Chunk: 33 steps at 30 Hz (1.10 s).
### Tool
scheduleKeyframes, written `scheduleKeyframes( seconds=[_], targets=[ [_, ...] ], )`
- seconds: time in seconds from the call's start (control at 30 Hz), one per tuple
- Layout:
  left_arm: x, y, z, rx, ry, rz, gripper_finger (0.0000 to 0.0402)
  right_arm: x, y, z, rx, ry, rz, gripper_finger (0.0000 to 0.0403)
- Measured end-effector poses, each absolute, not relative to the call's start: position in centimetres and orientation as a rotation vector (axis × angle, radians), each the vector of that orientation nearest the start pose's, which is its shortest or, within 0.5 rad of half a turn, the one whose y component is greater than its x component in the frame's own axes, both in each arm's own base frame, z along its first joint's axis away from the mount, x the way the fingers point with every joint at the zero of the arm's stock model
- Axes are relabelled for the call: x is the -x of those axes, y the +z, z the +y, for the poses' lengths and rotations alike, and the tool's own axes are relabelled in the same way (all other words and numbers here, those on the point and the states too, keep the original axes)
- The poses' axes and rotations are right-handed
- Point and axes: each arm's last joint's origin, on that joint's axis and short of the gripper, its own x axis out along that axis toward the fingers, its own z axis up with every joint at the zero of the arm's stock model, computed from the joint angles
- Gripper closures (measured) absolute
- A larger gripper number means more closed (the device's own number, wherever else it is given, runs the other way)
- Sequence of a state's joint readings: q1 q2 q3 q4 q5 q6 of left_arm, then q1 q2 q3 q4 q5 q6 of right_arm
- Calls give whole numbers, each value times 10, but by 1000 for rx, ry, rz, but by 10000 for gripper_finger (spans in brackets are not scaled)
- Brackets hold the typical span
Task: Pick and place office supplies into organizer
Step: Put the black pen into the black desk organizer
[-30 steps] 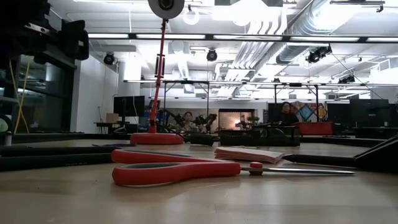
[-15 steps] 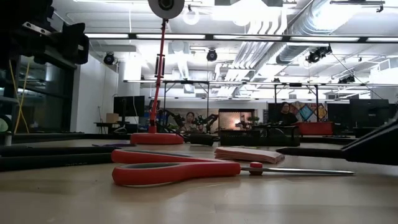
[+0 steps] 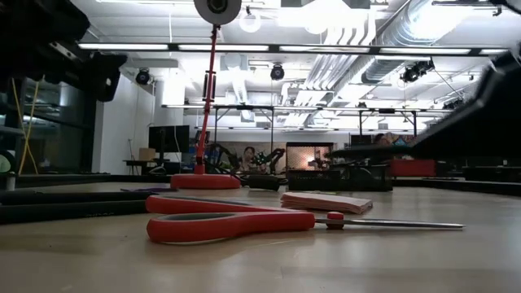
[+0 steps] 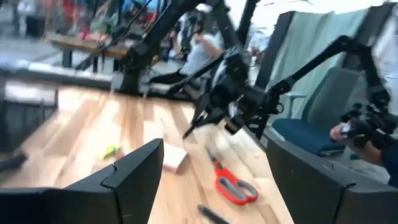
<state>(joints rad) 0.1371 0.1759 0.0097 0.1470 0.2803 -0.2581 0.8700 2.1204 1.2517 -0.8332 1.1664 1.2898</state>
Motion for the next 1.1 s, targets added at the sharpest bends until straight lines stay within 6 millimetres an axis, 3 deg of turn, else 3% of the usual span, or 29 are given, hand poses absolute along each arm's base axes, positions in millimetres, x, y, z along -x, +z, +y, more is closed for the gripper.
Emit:
scheduleKeyframes(
  seconds=[0.17,0.43,0.77,1.1],
  targets=[
    [-111,159,8,306,-112,119,124,-260,120,252,325,-663,574,384],
    [-120,158,8,347,-144,138,124,-273,134,251,427,-657,591,364],
    [-137,151,9,447,-177,193,124,-304,155,247,586,-587,715,377],
    [-182,170,13,542,-243,309,124,-339,176,240,683,-482,796,382]
  ],
)
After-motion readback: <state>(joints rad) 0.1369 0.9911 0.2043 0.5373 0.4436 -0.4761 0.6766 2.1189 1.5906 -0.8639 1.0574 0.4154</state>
